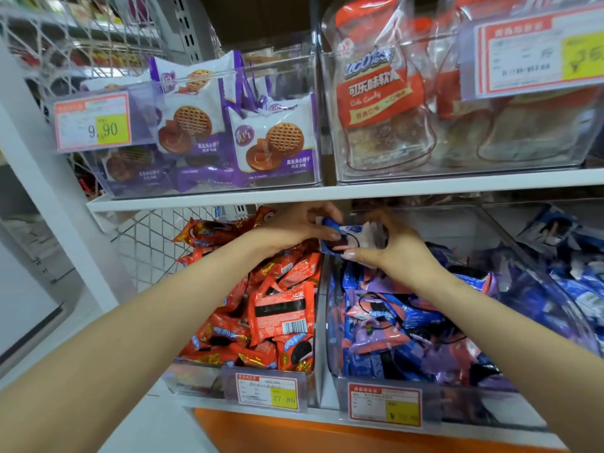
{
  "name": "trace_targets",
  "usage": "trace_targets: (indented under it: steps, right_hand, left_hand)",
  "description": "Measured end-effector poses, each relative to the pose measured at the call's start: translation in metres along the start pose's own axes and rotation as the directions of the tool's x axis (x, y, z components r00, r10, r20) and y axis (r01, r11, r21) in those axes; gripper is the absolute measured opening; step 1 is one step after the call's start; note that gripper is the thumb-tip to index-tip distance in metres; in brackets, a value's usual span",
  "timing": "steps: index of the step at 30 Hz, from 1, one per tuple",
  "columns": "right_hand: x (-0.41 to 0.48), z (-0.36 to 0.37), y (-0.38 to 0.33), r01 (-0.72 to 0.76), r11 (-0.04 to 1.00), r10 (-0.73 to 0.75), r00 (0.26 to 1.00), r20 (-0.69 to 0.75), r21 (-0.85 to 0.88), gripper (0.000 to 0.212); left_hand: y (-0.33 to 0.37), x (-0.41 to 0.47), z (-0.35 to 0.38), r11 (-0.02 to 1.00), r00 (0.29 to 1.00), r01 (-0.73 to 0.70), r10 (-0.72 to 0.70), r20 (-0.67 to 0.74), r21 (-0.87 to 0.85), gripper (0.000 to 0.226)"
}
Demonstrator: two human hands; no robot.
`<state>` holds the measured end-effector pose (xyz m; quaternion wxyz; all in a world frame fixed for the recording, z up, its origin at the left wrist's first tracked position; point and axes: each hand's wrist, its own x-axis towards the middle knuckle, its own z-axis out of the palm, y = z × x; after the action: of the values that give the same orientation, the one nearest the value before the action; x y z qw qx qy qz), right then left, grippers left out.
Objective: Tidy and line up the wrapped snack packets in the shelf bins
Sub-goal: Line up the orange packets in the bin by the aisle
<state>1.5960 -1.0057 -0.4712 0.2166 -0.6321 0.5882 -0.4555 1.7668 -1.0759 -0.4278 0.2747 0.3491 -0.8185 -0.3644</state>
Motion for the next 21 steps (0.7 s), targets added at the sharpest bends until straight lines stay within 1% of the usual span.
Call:
trace_targets:
  steps: [2, 3, 5, 6, 7, 8, 9, 10, 11, 14, 15, 18, 21]
  right_hand:
    - [-0.001, 0.004, -0.001, 0.023, 0.997, -0.025, 1.0, -0.014, -0.079, 0.05]
    - [-0.001, 0.004, -0.003, 0.028, 0.992, -0.032, 0.999, -0.03, -0.122, 0.048]
    - [0.001, 0.002, -0.005, 0.009, 0.985, -0.023, 0.997, -0.08, -0.173, 0.045]
    - [0.003, 0.0, -0.006, 0.002, 0.983, -0.022, 0.994, -0.107, -0.186, 0.045]
    - [0.004, -0.002, -0.006, 0.001, 0.98, -0.027, 0.991, -0.129, -0.198, 0.045]
    - [0.005, -0.003, -0.006, 0.003, 0.978, -0.034, 0.989, -0.145, -0.207, 0.045]
    - [0.005, -0.004, -0.006, 0.008, 0.977, -0.041, 0.988, -0.151, -0.212, 0.044]
    - [0.005, -0.004, -0.006, 0.015, 0.977, -0.048, 0.987, -0.152, -0.214, 0.044]
    - [0.004, -0.004, -0.006, 0.024, 0.977, -0.057, 0.987, -0.151, -0.214, 0.043]
    - [0.003, -0.003, -0.006, 0.032, 0.981, -0.062, 0.986, -0.158, -0.191, 0.041]
    - [0.003, -0.003, -0.007, 0.032, 0.983, -0.061, 0.985, -0.158, -0.183, 0.04]
    - [0.003, -0.004, -0.006, 0.039, 0.981, -0.068, 0.986, -0.153, -0.188, 0.04]
    - [0.002, -0.006, -0.005, 0.044, 0.982, -0.07, 0.988, -0.136, -0.185, 0.039]
  left_hand:
    - [0.0, -0.002, -0.002, 0.998, 1.0, 0.015, -0.014, 0.015, -0.056, 0.032]
    - [0.001, -0.004, -0.004, 0.999, 1.0, 0.025, -0.024, 0.015, -0.024, 0.035]
    - [-0.002, -0.008, -0.014, 0.989, 0.996, 0.067, -0.074, 0.045, 0.13, 0.047]
    - [-0.005, -0.011, -0.02, 0.966, 0.986, 0.113, -0.137, 0.092, 0.233, 0.062]
    - [-0.009, -0.013, -0.027, 0.92, 0.964, 0.154, -0.219, 0.149, 0.36, 0.082]
    - [-0.013, -0.015, -0.031, 0.861, 0.932, 0.179, -0.304, 0.199, 0.476, 0.096]
    - [-0.016, -0.016, -0.032, 0.813, 0.9, 0.172, -0.359, 0.248, 0.556, 0.097]
    - [-0.019, -0.016, -0.03, 0.792, 0.881, 0.144, -0.376, 0.288, 0.594, 0.09]
    - [-0.02, -0.015, -0.027, 0.78, 0.879, 0.12, -0.371, 0.299, 0.614, 0.082]
    - [-0.023, -0.014, -0.025, 0.76, 0.902, 0.069, -0.325, 0.286, 0.647, 0.069]
    - [-0.021, -0.016, -0.027, 0.754, 0.898, 0.072, -0.334, 0.286, 0.653, 0.066]
    - [-0.025, -0.017, -0.039, 0.788, 0.899, 0.1, -0.333, 0.285, 0.607, 0.061]
    - [-0.033, -0.015, -0.053, 0.739, 0.923, 0.096, -0.317, 0.219, 0.667, 0.062]
